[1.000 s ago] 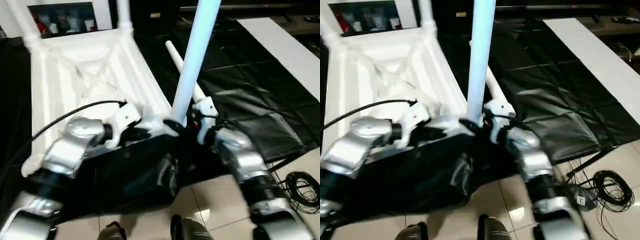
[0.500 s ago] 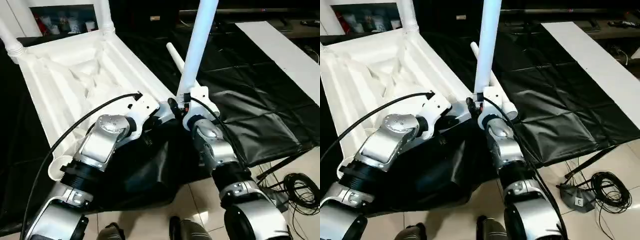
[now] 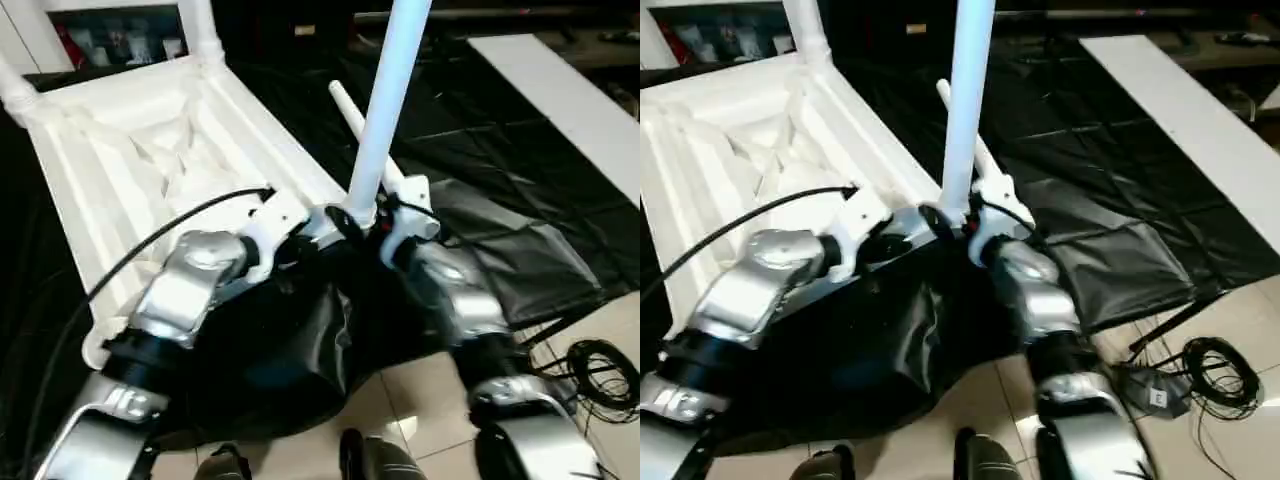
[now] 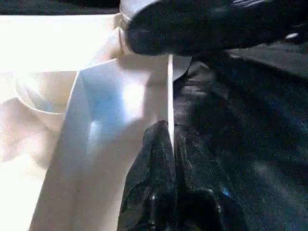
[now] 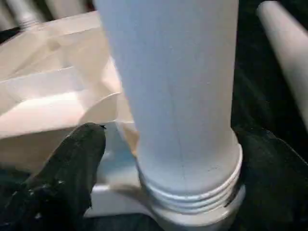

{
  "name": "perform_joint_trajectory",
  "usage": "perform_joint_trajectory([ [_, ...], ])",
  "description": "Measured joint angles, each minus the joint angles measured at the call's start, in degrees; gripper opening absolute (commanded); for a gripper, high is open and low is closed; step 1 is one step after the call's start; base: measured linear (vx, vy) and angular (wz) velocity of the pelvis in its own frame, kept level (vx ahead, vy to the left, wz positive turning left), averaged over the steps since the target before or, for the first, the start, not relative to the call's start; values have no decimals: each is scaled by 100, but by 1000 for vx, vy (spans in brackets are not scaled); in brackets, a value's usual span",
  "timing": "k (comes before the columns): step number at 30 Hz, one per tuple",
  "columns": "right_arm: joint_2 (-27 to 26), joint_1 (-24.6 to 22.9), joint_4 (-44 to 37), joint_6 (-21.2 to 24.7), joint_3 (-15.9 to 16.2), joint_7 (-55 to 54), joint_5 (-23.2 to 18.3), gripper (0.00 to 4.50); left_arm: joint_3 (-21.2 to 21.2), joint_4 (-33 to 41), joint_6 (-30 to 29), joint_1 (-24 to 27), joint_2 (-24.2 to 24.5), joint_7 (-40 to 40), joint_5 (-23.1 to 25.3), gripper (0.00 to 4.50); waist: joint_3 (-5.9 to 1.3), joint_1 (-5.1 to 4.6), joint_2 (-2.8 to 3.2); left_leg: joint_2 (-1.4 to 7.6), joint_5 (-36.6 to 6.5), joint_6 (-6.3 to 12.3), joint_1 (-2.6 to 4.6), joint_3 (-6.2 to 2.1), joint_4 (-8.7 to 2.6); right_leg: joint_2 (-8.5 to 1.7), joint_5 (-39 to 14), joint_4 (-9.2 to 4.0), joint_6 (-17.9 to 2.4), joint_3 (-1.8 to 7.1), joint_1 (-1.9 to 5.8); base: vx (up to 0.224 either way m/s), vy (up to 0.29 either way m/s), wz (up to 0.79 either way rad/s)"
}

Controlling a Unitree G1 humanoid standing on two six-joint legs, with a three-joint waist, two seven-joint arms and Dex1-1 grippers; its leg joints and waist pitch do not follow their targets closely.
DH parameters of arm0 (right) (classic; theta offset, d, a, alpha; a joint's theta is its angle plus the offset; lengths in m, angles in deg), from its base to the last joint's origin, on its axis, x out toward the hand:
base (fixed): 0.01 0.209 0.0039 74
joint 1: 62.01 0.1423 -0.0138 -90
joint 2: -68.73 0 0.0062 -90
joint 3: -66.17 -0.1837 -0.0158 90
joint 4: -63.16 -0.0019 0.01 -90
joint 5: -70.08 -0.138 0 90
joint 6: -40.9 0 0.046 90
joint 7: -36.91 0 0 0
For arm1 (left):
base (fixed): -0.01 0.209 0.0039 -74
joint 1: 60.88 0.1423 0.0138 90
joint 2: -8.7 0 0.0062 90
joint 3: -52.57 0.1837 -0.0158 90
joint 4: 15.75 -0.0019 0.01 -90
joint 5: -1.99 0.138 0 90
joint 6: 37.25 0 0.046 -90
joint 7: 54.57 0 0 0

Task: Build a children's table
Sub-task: Rotate leg to tighten, then rotate table base

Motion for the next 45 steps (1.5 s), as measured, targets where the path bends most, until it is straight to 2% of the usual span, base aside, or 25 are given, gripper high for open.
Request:
perform_joint_trajectory([
  [2, 393, -158, -287, 27, 284, 591, 31, 441, -10, 109, 176, 115, 254, -339, -119, 0, 2, 11, 7, 1, 0, 0, 7, 7, -33, 4, -1, 0, 2, -2, -1, 0, 0, 0],
  [5, 746, -257, -542, -36, 515, 1219, 91, 441, -67, 263, 441, 301, 634, -973, -326, 0, 14, 9, 29, 2, 0, 1, 9, 8, -66, 9, 5, -1, -11, -4, -11, 0, 0, 0],
  [7, 836, -284, -664, -28, 563, 1473, 85, 441, -82, 372, 456, 382, 731, -1236, -414, 0, 23, 16, 45, 2, 14, 26, 5, 11, -71, 9, -7, -2, -15, -4, -15, 0, 0, 0],
  [12, 1245, -346, -1084, 96, 589, 2171, -131, 441, -38, 557, 515, 522, 1086, -1842, -640, 0, 28, 103, 51, -3, -5, 58, -3, 29, -67, 1, -12, -37, -19, 4, -21, 11, 5, 1],
  [19, 1511, -412, -1279, 90, 885, 2944, -222, 441, -29, 669, 508, 681, 1361, -2369, -841, 0, 30, 153, 48, 2, -9, 63, 4, 38, -59, -1, -12, -28, -21, 3, -20, 0, 0, 0],
  [25, 1615, -421, -1287, 90, 1028, 3208, -218, 441, 14, 721, 511, 704, 1398, -2445, -861, 0, 30, 162, 48, 2, -9, 63, 0, 39, -40, -3, -11, -25, -22, 6, -15, 0, 0, 0],
  [26, 1615, -430, -1286, 86, 1064, 3250, -213, 409, 15, 721, 512, 704, 1399, -2447, -861, 0, 30, 162, 48, 2, -9, 63, -1, 39, -38, -3, -11, -24, -22, 6, -15, 0, 0, 0],
  [35, 1617, -438, -1251, -172, 1142, 3175, -29, 409, 23, 646, 600, 679, 1381, -2430, -843, 0, 30, 168, 47, 3, -10, 64, -2, 37, -11, -5, -11, 3, -23, 6, -15, 0, 0, 0],
  [40, 1617, -439, -1261, -213, 1057, 3015, -37, 409, 108, 341, 790, 474, 1179, -2135, -651, 0, 30, 186, 48, 4, -9, 64, 1, 34, 46, -11, -11, 63, -22, 13, -11, 0, 0, 0],
  [45, 1786, -510, -1338, -229, 745, 2607, -38, 409, 131, -71, 611, 151, 840, -1424, -444, 0, 29, 160, 47, 4, 4, 16, 5, 33, 81, -10, -5, 70, -12, 17, 0, -34, 2, -1],
])
